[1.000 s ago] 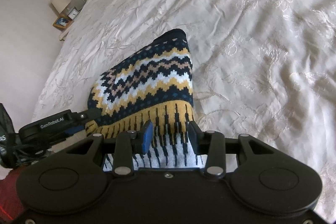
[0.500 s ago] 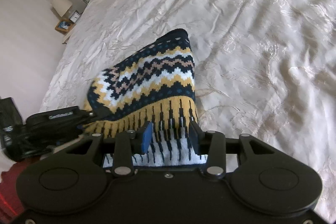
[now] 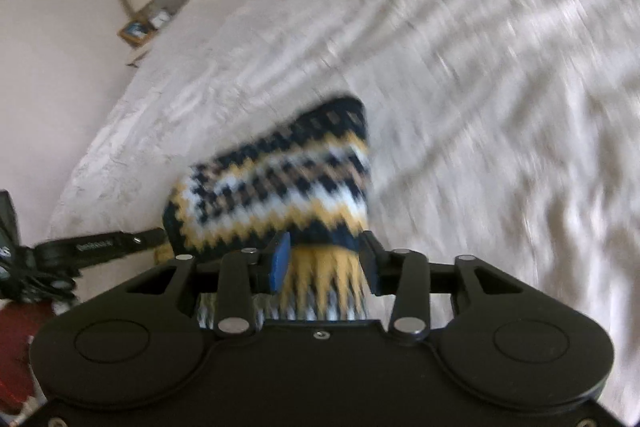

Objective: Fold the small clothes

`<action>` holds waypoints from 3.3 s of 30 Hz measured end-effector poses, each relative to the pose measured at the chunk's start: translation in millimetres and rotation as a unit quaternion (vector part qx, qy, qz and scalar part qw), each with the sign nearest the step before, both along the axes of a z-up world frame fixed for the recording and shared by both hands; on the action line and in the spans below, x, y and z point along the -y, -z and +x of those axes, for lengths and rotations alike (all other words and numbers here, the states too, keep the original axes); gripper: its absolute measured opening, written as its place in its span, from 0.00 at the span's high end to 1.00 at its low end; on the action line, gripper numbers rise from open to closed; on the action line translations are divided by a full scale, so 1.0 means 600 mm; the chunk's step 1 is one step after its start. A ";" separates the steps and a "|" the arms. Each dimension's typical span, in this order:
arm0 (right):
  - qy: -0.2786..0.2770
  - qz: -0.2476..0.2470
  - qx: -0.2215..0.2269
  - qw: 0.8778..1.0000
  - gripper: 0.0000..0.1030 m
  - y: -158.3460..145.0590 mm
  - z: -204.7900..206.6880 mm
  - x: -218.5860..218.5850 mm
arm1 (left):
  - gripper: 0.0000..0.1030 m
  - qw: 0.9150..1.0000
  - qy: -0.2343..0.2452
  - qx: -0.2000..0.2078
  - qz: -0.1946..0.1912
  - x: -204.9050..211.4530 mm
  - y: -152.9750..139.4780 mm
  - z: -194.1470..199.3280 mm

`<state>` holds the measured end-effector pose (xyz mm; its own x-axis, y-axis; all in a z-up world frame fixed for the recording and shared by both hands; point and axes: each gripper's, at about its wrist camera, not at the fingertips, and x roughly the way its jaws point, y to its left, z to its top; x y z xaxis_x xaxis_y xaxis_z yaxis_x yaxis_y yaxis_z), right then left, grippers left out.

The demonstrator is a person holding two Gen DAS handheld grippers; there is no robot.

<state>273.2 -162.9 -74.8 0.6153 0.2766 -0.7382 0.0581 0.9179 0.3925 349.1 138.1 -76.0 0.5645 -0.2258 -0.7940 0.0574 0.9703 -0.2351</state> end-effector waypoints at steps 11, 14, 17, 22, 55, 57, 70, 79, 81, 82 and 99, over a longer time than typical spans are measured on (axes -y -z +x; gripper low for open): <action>-0.043 -0.029 -0.072 0.996 0.78 0.082 0.141 -0.048 | 0.43 0.988 0.135 -0.014 0.079 0.119 0.047 0.034; -0.054 -0.036 -0.082 0.994 0.82 0.106 0.153 -0.058 | 0.40 0.985 0.142 -0.032 0.090 0.110 0.084 0.044; -0.057 -0.032 -0.085 0.994 0.83 0.105 0.160 -0.058 | 0.41 0.987 0.141 -0.037 0.072 0.097 0.075 0.047; -0.067 -0.038 -0.031 0.997 0.54 0.064 0.117 -0.047 | 0.37 0.992 0.117 -0.006 0.046 0.064 0.024 0.006; -0.062 0.131 -0.110 0.983 0.14 0.151 0.157 0.038 | 0.01 0.980 0.068 -0.129 -0.136 0.031 0.130 -0.034; -0.075 0.148 -0.112 0.980 0.09 0.170 0.166 0.025 | 0.01 0.978 0.076 -0.126 -0.147 0.036 0.137 -0.022; -0.095 0.093 -0.087 0.987 0.54 0.091 0.156 -0.032 | 0.60 0.972 0.076 -0.103 -0.197 0.038 0.097 -0.020; -0.085 0.102 -0.027 0.991 0.54 -0.051 0.032 -0.004 | 0.60 0.969 0.108 -0.050 -0.215 0.091 -0.030 -0.129; -0.083 0.113 -0.020 0.990 0.54 -0.068 -0.008 0.018 | 0.60 0.968 0.109 -0.045 -0.220 0.104 -0.044 -0.165; -0.084 0.117 -0.019 0.989 0.54 -0.073 -0.018 0.023 | 0.60 0.968 0.108 -0.045 -0.222 0.107 -0.051 -0.182; -0.132 0.152 -0.085 0.976 0.54 -0.009 -0.277 0.128 | 0.60 0.971 0.030 -0.108 -0.211 0.247 0.001 -0.457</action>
